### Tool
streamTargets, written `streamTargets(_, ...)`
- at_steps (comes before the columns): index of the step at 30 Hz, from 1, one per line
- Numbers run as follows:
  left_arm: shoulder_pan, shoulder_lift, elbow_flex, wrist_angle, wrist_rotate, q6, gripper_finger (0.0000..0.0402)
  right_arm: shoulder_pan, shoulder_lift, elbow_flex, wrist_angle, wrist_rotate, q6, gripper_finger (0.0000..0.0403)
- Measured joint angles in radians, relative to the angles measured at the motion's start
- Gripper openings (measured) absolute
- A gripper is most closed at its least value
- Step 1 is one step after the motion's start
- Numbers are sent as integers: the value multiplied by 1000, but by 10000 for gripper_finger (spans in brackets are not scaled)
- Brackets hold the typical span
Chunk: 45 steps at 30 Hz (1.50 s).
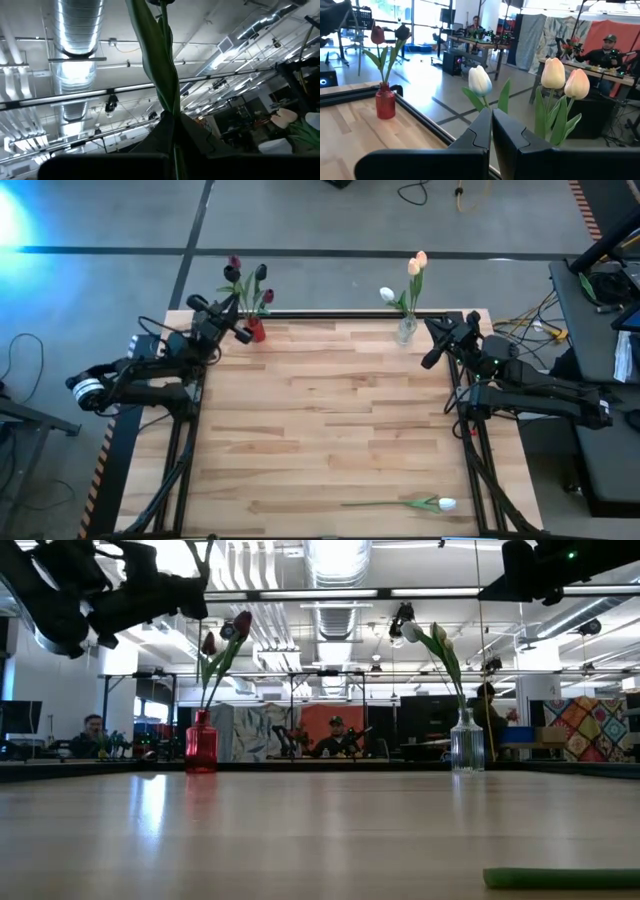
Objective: Sort flowers into vase by color
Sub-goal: Put the black flower into the red vase
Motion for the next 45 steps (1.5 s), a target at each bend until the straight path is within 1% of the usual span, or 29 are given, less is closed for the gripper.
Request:
streamTargets(3,51,28,19,-1,34,-24,0,0,0,0,6,0,0,9)
streamTargets(8,103,98,53,-2,85,-32,0,0,0,0,16,0,-2,9)
streamTargets(13,144,152,87,-1,91,-17,0,0,0,0,15,-3,-7,9)
streamTargets(21,206,205,97,-1,139,-39,0,0,0,0,15,-3,-27,9)
streamTargets(25,218,228,96,-2,160,-51,0,0,0,0,15,-9,-27,9)
streamTargets(29,218,244,111,-2,164,-48,0,0,0,0,22,-53,-27,9)
streamTargets(35,230,268,146,-1,168,-44,0,0,0,0,27,-55,-26,9)
streamTargets(37,236,277,149,-1,191,-48,0,0,0,0,29,-55,-26,9)
streamTargets(45,252,339,149,-1,208,-52,0,0,0,0,46,-55,-23,9)
